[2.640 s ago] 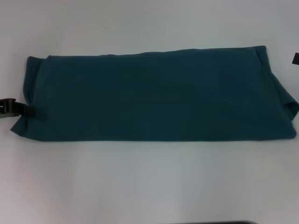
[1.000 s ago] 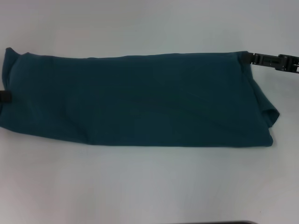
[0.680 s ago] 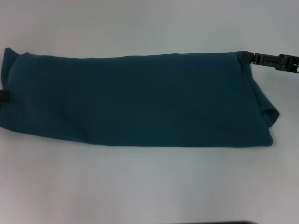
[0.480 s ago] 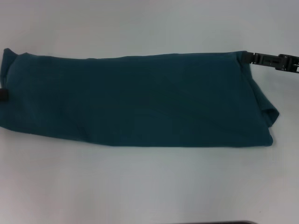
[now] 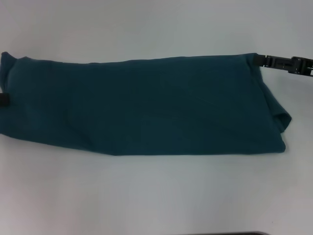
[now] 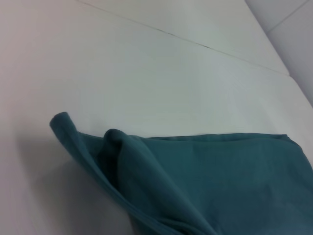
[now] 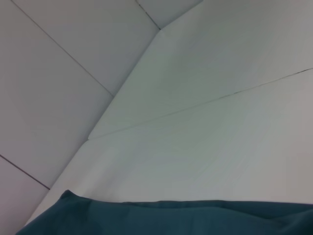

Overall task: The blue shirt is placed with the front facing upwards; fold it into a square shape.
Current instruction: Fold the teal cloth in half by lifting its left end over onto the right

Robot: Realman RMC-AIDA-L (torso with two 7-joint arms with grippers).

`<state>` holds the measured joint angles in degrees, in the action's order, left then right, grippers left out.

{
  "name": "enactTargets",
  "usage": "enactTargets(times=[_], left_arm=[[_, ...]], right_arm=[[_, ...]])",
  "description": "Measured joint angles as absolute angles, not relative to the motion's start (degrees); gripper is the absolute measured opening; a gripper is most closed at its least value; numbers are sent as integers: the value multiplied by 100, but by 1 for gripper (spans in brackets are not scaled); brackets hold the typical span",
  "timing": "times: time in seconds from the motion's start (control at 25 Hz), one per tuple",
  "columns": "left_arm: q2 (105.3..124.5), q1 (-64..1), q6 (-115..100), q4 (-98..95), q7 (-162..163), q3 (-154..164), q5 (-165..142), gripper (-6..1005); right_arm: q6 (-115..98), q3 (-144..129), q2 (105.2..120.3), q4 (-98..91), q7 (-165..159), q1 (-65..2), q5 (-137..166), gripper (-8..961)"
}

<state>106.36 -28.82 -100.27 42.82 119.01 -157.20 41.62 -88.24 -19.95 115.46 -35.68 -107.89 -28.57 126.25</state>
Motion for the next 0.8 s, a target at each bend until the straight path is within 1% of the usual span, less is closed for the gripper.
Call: enactTargets(times=[0.32,0.44,0.64,0.8], left_arm=[[10580,-2902,-10205,4274,11773,-15770,4185,42],[10590,-2949,-10369,4277,11681,-15773,4251,42],[10661,-3077,-10832,4267,11501,-15737,4646,42],[10780,-3227,-11183,4268,11401,-15635,5059,41]], right_arm=[[-8824,-1995,11562,-3568,-10795,-2832,12628,930],[-8824,-1994,11565,-3565,-10800,-2827,12620,930],[-8824,-1995,11566,-3501,-10787,-2852,12625,930],[-8822,-1995,11566,-3489,-10760,-2855,12617,930]])
